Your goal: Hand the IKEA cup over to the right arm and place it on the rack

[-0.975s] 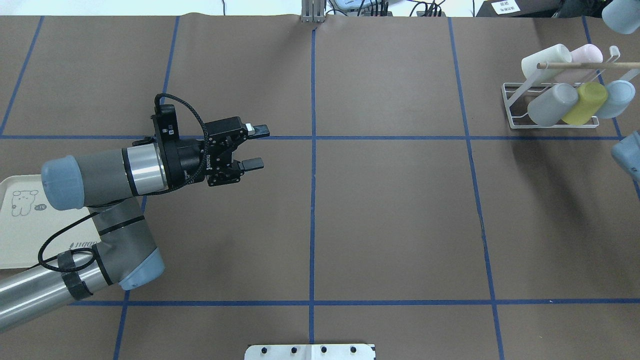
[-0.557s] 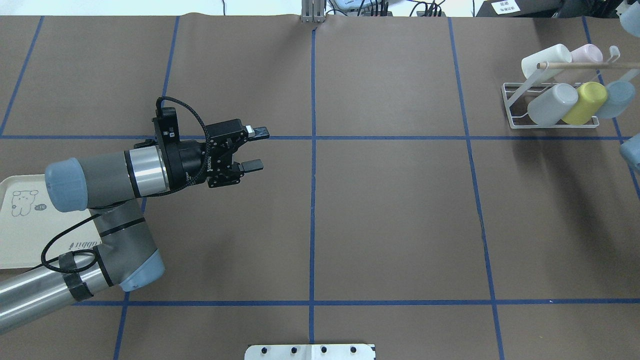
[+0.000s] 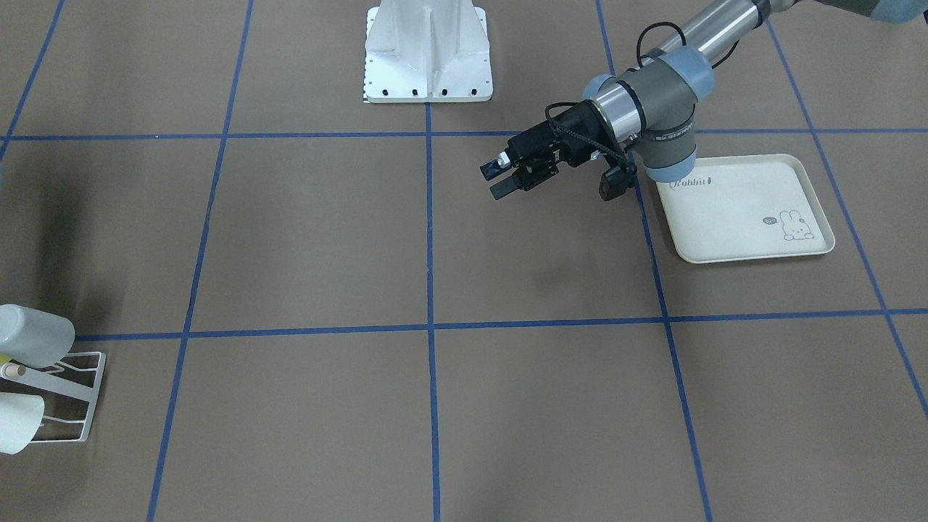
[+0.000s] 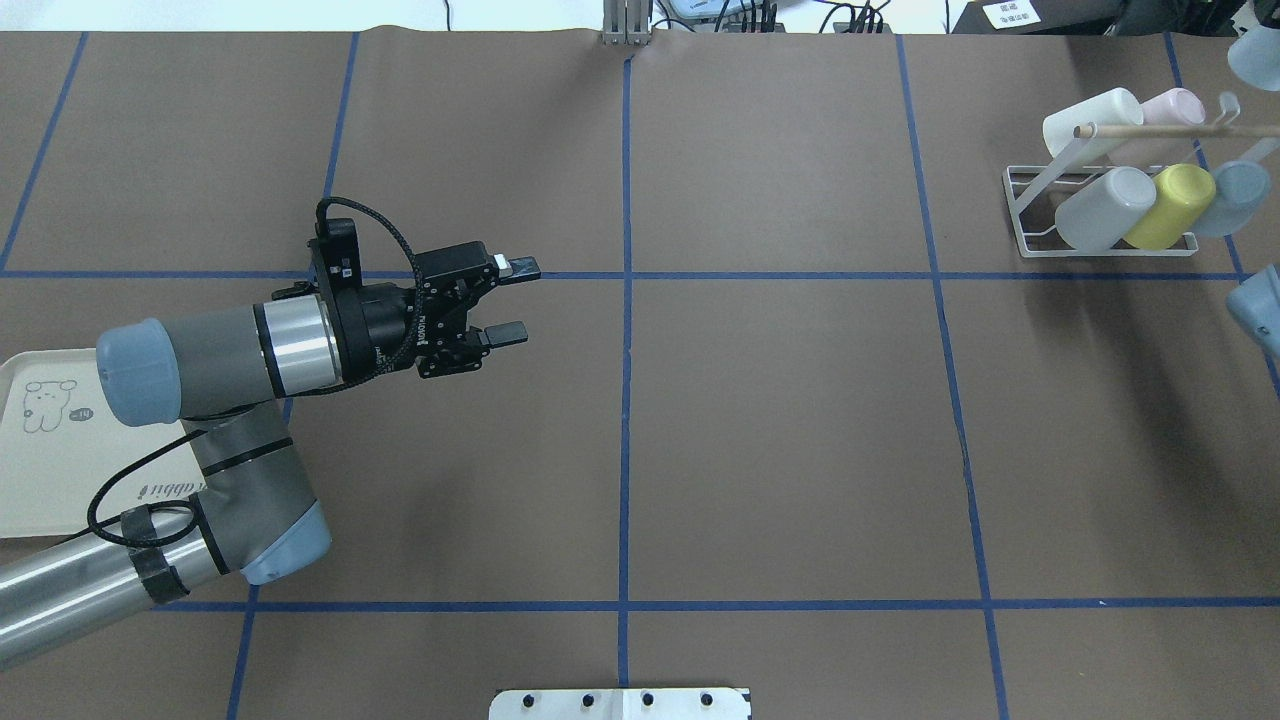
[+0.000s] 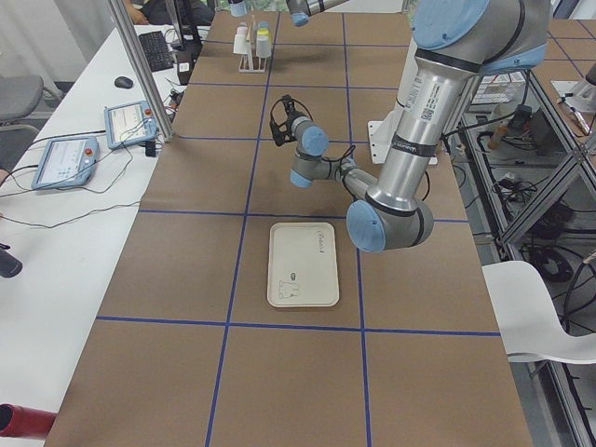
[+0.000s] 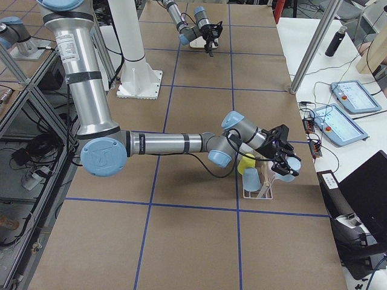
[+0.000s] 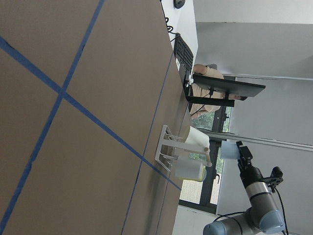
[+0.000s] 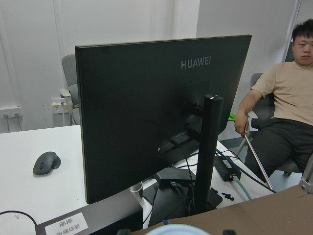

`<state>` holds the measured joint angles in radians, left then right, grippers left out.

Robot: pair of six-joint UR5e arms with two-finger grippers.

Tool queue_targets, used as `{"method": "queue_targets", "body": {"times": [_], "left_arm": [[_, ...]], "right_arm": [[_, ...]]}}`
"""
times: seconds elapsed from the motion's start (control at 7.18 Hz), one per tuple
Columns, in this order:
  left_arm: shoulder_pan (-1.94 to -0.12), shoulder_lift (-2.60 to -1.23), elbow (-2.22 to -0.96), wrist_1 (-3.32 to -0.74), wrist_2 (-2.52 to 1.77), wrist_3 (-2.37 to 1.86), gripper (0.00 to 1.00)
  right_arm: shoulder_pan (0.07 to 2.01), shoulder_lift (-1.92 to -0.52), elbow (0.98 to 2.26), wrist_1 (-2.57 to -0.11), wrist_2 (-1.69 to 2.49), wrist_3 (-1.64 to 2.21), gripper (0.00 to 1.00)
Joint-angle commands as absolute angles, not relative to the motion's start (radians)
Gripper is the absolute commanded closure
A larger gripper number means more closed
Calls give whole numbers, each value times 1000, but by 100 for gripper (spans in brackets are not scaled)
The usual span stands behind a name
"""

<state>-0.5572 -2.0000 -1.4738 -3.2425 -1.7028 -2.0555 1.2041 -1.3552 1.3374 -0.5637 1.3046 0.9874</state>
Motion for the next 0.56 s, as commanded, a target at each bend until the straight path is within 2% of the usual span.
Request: {"method": "queue_targets", "body": {"times": [0.0, 0.42], "left_arm": [[-557, -2000, -1471, -3243, -1703, -2057, 1], [-557, -2000, -1474, -3243, -1703, -2056, 1]], "right_arm": [[1174, -1347, 1312, -561, 1264, 1000, 87], [1170, -1359, 1308, -561, 1262, 1000, 87]]}}
